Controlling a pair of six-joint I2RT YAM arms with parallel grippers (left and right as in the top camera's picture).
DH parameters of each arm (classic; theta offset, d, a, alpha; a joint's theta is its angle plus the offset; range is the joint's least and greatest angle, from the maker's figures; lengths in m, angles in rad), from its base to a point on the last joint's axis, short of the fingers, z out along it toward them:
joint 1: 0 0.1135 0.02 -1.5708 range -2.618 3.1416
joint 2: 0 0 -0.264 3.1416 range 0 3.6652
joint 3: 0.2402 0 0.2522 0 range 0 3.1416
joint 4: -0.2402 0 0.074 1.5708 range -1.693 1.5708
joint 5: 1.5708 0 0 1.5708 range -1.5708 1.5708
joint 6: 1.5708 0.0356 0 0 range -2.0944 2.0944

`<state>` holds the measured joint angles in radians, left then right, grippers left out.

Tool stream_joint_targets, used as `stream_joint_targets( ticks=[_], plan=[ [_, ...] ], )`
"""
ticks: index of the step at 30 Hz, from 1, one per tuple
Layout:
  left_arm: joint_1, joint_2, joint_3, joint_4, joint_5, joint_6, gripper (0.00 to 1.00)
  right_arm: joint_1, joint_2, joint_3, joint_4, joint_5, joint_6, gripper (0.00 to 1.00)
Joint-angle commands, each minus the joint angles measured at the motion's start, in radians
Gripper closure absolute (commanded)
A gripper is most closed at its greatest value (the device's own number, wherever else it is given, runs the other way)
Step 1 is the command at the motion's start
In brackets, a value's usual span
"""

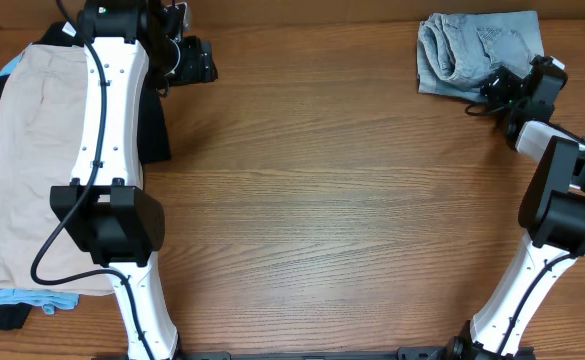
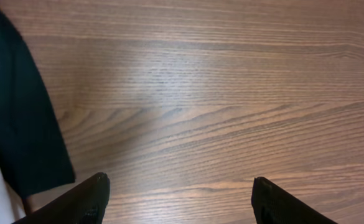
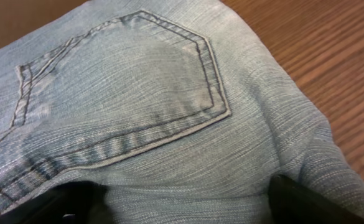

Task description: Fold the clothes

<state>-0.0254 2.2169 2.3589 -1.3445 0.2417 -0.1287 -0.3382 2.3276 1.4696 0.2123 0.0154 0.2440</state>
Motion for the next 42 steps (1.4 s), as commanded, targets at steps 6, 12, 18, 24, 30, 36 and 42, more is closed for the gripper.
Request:
stream_joint_targets(
  ticks=[6, 12, 18, 24, 30, 36, 42],
  plan=[
    [-0.011, 0.0, 0.016, 0.011, -0.005, -0.01, 0.2, -0.018, -0.086, 0.042, -0.122, 0.051, 0.013, 0.0],
    [-0.011, 0.0, 0.016, 0.027, -0.018, -0.006, 0.0, -0.018, -0.37, 0.043, -0.397, -0.038, 0.016, 0.0],
    [-0.013, 0.001, 0.016, 0.021, -0.017, -0.006, 0.0, -0.011, -0.709, 0.043, -0.738, -0.201, 0.017, 0.0],
    [-0.013, 0.001, 0.016, 0.021, -0.017, -0.006, 0.0, 0.013, -1.049, 0.043, -1.005, -0.356, 0.017, 0.0],
    [-0.014, 0.001, 0.016, 0.021, -0.017, -0.006, 0.0, 0.034, -1.284, 0.043, -1.152, -0.384, 0.017, 0.0],
    [-0.014, 0.001, 0.016, 0.022, -0.017, -0.006, 0.0, 0.033, -1.418, 0.043, -1.23, -0.348, -0.014, 0.0],
    [-0.014, 0.001, 0.016, 0.021, -0.017, -0.006, 0.0, 0.031, -1.457, 0.04, -1.371, -0.219, -0.039, 0.0]
  ],
)
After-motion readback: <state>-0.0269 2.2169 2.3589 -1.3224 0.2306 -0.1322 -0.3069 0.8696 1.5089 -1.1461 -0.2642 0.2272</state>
